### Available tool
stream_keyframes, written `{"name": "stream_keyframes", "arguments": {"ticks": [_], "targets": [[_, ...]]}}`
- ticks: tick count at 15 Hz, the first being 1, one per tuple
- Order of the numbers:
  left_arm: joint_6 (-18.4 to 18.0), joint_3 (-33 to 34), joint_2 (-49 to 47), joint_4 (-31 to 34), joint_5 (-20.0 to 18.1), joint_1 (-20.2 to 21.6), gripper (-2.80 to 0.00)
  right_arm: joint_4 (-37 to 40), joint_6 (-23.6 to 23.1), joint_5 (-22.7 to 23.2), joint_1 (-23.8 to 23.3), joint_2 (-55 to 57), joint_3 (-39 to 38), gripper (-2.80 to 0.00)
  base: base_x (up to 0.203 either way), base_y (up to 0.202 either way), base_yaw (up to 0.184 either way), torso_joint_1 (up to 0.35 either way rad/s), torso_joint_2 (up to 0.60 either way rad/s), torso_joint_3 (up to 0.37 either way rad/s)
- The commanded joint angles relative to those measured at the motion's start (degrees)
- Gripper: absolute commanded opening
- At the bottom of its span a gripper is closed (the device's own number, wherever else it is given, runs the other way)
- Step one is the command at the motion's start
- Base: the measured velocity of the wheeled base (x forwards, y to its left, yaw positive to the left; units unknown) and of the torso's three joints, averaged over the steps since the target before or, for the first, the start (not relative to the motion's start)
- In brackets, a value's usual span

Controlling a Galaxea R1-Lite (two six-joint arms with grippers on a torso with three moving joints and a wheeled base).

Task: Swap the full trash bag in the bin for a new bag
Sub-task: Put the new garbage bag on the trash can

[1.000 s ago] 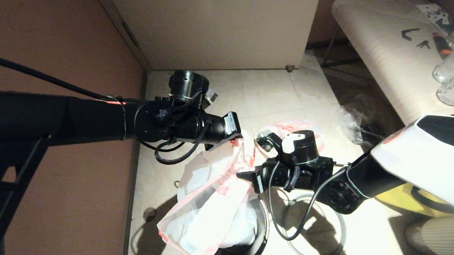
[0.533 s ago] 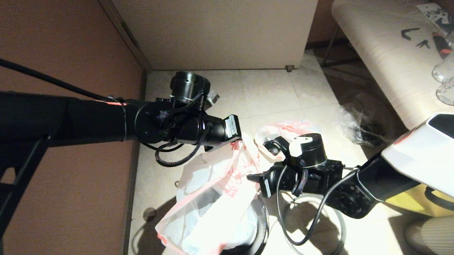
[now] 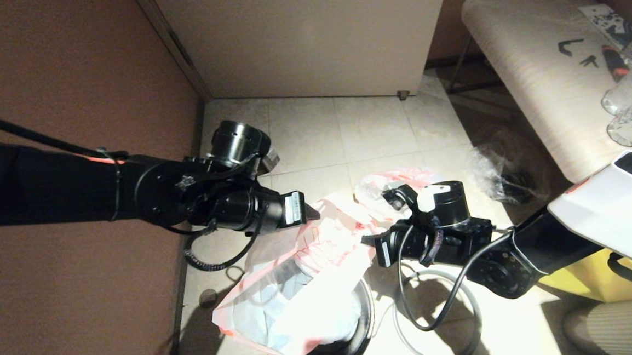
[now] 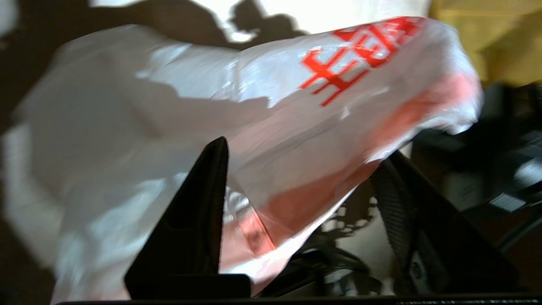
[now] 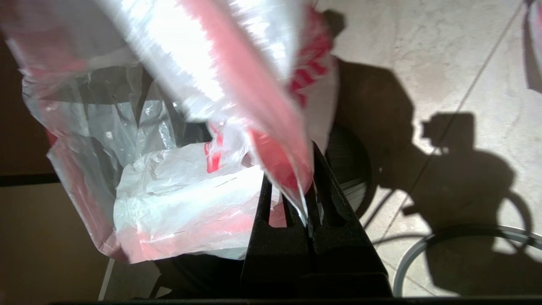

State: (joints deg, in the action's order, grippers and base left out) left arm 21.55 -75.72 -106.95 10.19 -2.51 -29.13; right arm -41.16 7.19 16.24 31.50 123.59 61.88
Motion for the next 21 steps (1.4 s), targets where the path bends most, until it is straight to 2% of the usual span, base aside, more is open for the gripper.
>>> {"name": "stream_keyframes", "arguments": {"ticks": [1,3,6,7,9,11,13,15,18,21], "targets": [[0.0,9.9,11.9,-1.1,3.9,0.4,0.0,-0.2,0.0,-0.4,-0.6,-0.9,-0.1,-2.8,0.0,0.0,0.0,0.0,0.0,0.0],[1.1,18.7,18.0,-2.1,6.1,0.5,0.0,-0.2,0.0,-0.5,-1.0,-0.9,-0.2,-2.8,0.0,0.0,0.0,0.0,0.0,0.0],[4.7,28.6,19.4,-3.0,7.6,1.3,0.0,-0.3,0.1,-1.2,-1.2,-0.9,-0.2,-2.8,0.0,0.0,0.0,0.0,0.0,0.0],[5.3,31.8,19.2,-4.6,7.6,1.7,0.0,-0.3,0.1,-1.4,-1.2,-0.9,-0.2,-2.8,0.0,0.0,0.0,0.0,0.0,0.0],[7.2,37.9,16.6,-12.3,7.7,1.8,0.0,-0.4,1.6,-1.4,-1.3,-1.0,0.0,-2.8,0.0,0.0,0.0,0.0,0.0,0.0],[12.7,40.4,11.8,-17.6,7.7,1.8,0.0,-0.5,3.5,-1.4,-1.4,-0.9,0.6,-2.8,0.0,0.0,0.0,0.0,0.0,0.0],[16.6,43.2,7.0,-20.9,7.8,1.9,0.0,-2.2,5.0,-1.4,-1.4,-0.5,0.7,-2.8,0.0,0.0,0.0,0.0,0.0,0.0],[18.5,46.8,5.8,-24.4,7.7,-0.1,0.0,-2.7,6.3,-1.5,-1.4,-0.3,0.6,-2.8,0.0,0.0,0.0,0.0,0.0,0.0],[21.8,46.3,2.3,-27.9,8.4,-1.8,0.0,-2.9,7.0,-1.5,-1.4,-0.4,0.3,-2.8,0.0,0.0,0.0,0.0,0.0,0.0],[22.0,46.1,-1.7,-34.9,12.6,-1.2,0.0,-2.9,7.0,-1.5,-1.2,-0.7,0.3,-2.8,0.0,0.0,0.0,0.0,0.0,0.0]]}}
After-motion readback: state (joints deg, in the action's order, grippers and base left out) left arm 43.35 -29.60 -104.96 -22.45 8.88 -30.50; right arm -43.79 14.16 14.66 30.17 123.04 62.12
